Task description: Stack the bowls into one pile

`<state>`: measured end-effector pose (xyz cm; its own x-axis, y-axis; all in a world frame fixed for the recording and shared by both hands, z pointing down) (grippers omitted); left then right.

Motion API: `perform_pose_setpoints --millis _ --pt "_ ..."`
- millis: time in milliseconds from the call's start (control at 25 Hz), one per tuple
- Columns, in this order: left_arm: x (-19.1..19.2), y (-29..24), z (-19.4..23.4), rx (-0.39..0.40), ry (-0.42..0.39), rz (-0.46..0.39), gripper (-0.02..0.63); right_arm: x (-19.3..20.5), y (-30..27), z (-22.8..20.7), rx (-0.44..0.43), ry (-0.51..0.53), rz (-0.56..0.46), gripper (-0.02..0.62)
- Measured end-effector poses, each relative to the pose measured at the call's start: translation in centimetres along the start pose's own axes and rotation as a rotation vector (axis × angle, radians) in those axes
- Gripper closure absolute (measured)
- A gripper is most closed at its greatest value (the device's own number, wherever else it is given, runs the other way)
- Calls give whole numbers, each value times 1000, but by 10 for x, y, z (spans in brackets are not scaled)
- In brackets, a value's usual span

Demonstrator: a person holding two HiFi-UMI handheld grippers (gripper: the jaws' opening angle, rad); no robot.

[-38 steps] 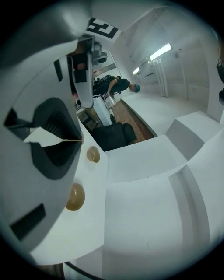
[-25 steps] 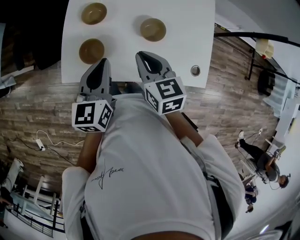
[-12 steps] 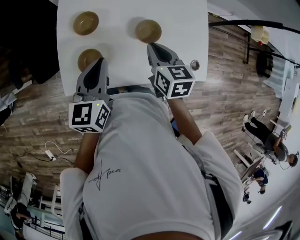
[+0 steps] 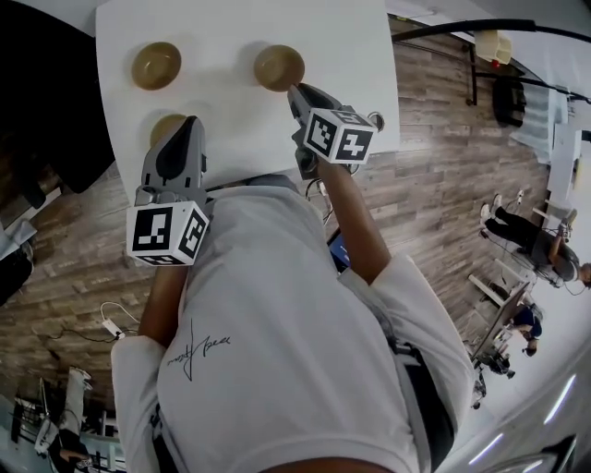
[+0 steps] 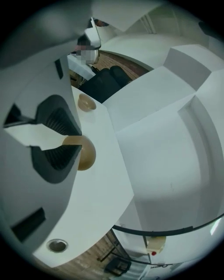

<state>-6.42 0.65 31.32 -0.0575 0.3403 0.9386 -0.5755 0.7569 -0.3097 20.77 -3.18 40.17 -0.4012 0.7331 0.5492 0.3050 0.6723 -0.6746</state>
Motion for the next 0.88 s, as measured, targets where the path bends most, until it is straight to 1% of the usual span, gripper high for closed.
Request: perform_pose_setpoints --millis 120,240,400,520,680,880 --pt "-2 0 7 16 3 -6 603 5 -9 -14 26 -115 11 528" --pt "-2 1 12 28 5 -8 603 8 -16 -23 26 -244 17 528" --pt "0 6 20 37 9 -7 603 15 -24 -29 24 -368 8 518" --pt "0 10 30 41 7 -11 603 21 -34 -34 51 -461 -19 511" --pt "2 17 41 54 9 -12 603 31 -41 -38 100 -545 -41 511" --pt "7 15 47 72 12 -14 603 35 -44 -42 148 -586 -70 502"
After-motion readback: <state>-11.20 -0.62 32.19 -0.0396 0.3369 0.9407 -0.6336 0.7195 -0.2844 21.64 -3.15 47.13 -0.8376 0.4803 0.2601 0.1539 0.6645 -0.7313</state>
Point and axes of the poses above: the fingertips, and each gripper's own axes: y backward along the fingers, z to its left, x out of its underside, the point moved 9 cm from there along y, backward along the fingers, and after that the axes turned 13 degrees about -y, right-handed, at the moved point
